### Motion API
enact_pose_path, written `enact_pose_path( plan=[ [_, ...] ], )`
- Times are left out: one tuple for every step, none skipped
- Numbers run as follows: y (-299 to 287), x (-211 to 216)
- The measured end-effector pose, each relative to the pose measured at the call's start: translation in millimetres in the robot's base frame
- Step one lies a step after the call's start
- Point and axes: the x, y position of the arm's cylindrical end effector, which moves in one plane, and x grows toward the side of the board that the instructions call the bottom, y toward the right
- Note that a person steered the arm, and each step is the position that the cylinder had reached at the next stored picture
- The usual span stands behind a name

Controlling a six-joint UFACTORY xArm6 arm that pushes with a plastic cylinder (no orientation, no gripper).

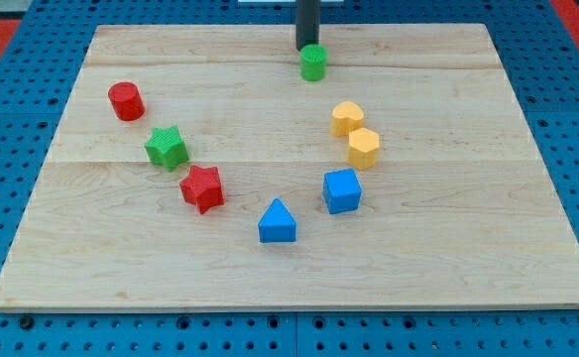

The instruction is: Push yellow blocks slightly towards left

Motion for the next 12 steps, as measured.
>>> enact_pose_path(
  plan=[
    [14,27],
    [28,22],
    [81,21],
    [139,47],
    [181,47],
    [183,47],
    [183,51],
    [187,68],
    [195,112],
    [157,136],
    [124,138],
    [84,130]
  ],
)
